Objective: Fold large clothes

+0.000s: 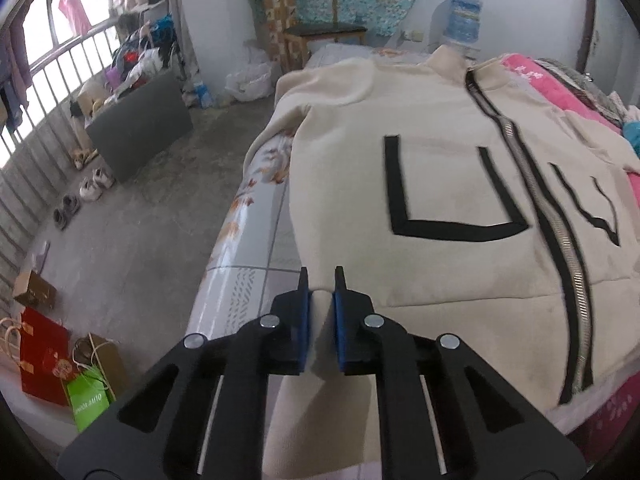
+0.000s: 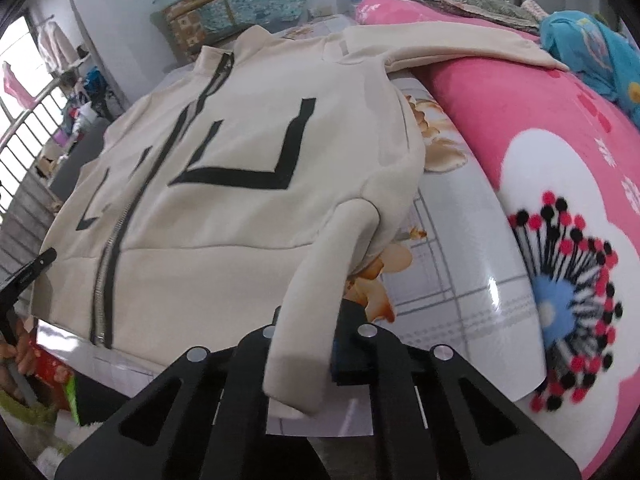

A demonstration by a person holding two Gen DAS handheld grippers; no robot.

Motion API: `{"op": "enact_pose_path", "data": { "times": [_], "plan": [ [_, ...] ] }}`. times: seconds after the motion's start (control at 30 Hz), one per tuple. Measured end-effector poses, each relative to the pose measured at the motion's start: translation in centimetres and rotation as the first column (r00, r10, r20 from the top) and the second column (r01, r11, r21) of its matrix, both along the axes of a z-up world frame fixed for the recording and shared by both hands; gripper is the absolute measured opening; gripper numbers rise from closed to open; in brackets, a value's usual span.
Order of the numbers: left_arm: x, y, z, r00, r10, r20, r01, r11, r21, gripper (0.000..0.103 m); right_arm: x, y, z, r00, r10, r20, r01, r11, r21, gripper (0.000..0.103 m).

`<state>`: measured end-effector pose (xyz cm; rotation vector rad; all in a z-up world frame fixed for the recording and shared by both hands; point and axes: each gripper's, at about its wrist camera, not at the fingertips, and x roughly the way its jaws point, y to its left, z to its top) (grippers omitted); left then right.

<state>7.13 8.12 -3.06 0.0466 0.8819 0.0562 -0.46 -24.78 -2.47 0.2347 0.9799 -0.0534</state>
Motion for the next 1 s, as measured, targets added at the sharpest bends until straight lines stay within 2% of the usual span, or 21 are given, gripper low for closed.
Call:
{"op": "enact_pose_path", "data": {
  "times": [0.17,0.3,0.33,0.43,0.5,0.57,0.67,0.7,0.77,0.83,0.9,1.0],
  "plan": [
    [-3.0,-1.0,1.8,0.998,-0.056,-0.016,0.056,0.998,-0.007,0.009,-0.2,-1.6,1.7,0.999,0.051,-0.013,-0.051,0.999,-0.009,0.005],
    [-5.7,-1.1,1.1,0.995,-0.067,-0.079,0.062,0.996,-0.058,0.01,-1.3,-3.2,2.0,0.996,0.068,-0.053,-0.069,0.997,-0.021,0.005],
    [-5.9,-1.2,0.4,0.994,-0.065,-0.09,0.06,0.997,-0.055,0.011,-1.5,-3.7,1.5,0.995,0.069,-0.074,-0.07,0.997,-0.01,0.006],
    [-6.0,-0.9,-0.9,0.993,-0.051,-0.108,0.049,0.998,-0.026,0.023,-1.6,-3.9,0.4,0.99,0.077,-0.114,-0.08,0.997,-0.017,0.011],
    [-5.9,-0.3,-0.4,0.992,-0.061,-0.107,0.055,0.996,-0.064,0.025,-1.6,-3.6,1.4,0.989,0.085,-0.117,-0.09,0.995,-0.037,0.022],
    [-5.7,0.5,0.7,0.993,-0.075,-0.091,0.066,0.993,-0.097,0.032,-1.8,-3.3,3.0,0.992,0.087,-0.092,-0.095,0.993,-0.077,0.042],
    [-5.2,1.6,2.4,0.997,-0.071,-0.033,0.068,0.994,-0.088,0.047,-1.2,-2.1,5.8,0.993,0.117,-0.023,-0.118,0.988,-0.102,0.056],
    [-4.7,1.8,2.7,0.998,-0.067,-0.022,0.064,0.994,-0.092,0.048,-0.4,-1.4,6.5,0.991,0.135,-0.002,-0.135,0.986,-0.098,0.058],
    [-3.5,3.2,3.7,0.999,-0.047,-0.001,0.047,0.99,-0.135,0.052,0.8,0.4,7.4,0.985,0.171,0.034,-0.168,0.983,-0.071,0.07],
    [-2.2,4.9,4.2,1.0,-0.021,0.011,0.023,0.983,-0.182,0.053,3.3,3.3,7.6,0.973,0.217,0.079,-0.216,0.976,-0.02,0.074],
    [-1.1,6.9,4.6,1.0,0.011,0.028,-0.004,0.973,-0.232,0.054,5.1,6.2,7.1,0.968,0.239,0.076,-0.241,0.97,0.019,0.076],
    [0.8,12.1,4.8,0.992,0.108,0.07,-0.078,0.938,-0.338,0.062,8.7,11.5,5.3,0.95,0.305,0.062,-0.308,0.95,0.051,0.076]
  ]
}}
